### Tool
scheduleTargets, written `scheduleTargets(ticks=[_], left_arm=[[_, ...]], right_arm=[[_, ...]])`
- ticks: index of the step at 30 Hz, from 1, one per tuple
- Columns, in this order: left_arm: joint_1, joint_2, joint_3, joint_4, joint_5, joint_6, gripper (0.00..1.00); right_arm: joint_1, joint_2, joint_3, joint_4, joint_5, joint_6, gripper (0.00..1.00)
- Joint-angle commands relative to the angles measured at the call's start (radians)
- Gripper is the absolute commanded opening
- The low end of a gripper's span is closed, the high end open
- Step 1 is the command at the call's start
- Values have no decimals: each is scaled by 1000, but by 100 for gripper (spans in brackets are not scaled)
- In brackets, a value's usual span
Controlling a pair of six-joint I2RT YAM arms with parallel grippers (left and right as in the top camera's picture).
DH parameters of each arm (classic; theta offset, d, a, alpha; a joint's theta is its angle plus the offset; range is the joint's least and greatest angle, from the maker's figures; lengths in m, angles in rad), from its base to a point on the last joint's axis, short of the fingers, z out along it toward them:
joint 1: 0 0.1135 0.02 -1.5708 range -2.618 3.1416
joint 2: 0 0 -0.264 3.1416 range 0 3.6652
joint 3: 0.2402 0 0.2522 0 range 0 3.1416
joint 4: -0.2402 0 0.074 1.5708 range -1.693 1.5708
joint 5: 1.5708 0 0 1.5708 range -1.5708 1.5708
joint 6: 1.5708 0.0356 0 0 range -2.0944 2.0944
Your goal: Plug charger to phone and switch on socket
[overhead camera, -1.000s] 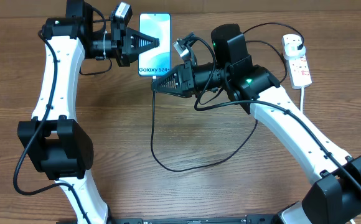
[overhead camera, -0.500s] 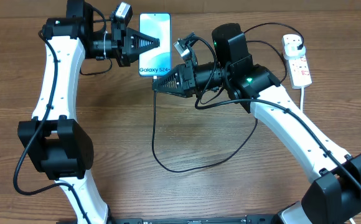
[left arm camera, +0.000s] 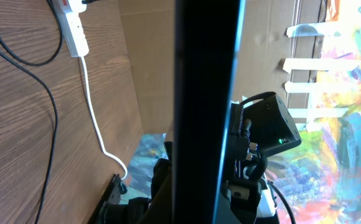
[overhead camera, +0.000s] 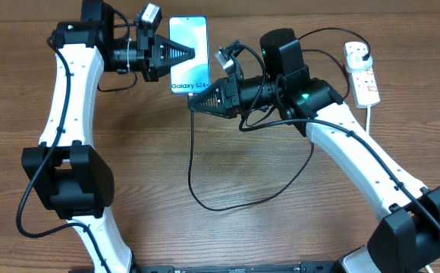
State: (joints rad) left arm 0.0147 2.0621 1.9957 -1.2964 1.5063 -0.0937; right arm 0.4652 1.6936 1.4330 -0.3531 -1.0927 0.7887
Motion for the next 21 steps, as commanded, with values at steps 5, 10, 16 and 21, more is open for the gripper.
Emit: scheduleTargets(ticks=[5, 10, 16, 21], left_arm=[[-29, -20, 2, -16, 74, 19, 4], [-29, -20, 2, -16, 74, 19, 4], [-31, -20, 2, -17, 74, 18, 4], [-45, -20, 2, -16, 74, 18, 4]], right_arm=[[-32, 25, 6, 62, 106, -3, 4], [-32, 26, 6, 80, 117, -4, 4], [-32, 26, 6, 94, 132, -3, 4], [-32, 26, 6, 110, 132, -3, 4]])
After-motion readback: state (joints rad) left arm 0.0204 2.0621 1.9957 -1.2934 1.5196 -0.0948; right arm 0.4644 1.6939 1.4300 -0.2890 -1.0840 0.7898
